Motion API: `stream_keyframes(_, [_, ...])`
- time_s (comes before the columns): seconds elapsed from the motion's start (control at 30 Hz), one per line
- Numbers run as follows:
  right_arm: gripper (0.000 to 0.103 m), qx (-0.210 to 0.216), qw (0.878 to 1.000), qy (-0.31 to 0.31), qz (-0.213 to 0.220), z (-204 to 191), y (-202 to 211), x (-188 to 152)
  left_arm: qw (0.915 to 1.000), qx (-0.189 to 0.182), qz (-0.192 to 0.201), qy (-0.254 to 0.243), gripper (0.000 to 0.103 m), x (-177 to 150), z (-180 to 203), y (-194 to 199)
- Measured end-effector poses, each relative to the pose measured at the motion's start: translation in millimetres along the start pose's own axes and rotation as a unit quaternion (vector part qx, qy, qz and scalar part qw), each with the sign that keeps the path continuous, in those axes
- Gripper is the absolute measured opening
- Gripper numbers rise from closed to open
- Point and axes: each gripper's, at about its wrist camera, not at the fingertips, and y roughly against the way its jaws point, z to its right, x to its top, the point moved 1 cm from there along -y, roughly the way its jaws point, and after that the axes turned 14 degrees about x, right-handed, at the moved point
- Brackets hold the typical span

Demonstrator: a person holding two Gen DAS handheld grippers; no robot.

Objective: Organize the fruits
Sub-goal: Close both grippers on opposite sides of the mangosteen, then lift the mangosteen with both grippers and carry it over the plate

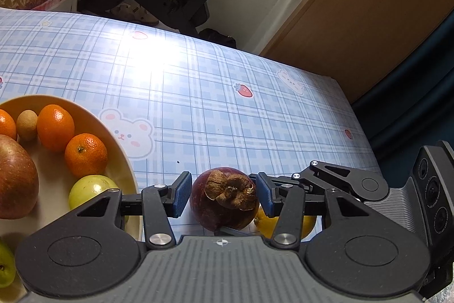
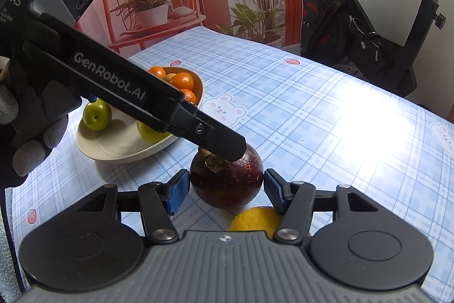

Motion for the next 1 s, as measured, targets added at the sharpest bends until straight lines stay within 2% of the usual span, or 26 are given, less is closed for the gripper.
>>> stream_keyframes(0.37, [0.059,0.002,1.0,-0.01,0.011,0,0,0,1.0,-0.008,-0.002,-0.003,0.049,-2,1,-6])
stream_keyframes(0.57, [0.059,0.004,1.0,-0.011,0.005,1,0,1,0.9998,-0.012,-0.012,0.004,0.054,-3,-1,-10])
stream_keyframes(0.83, [0.06,0.001,1.0,-0.015,0.002,1,-3,3,0.9998,-0.016,-0.011,0.004,0.053,-2,-2,-12])
stream_keyframes(1.0, [0.059,0.003,0.999,-0.03,0.018,-1,1,2,1.0,-0.005,0.0,-0.008,0.053,-3,3,-5])
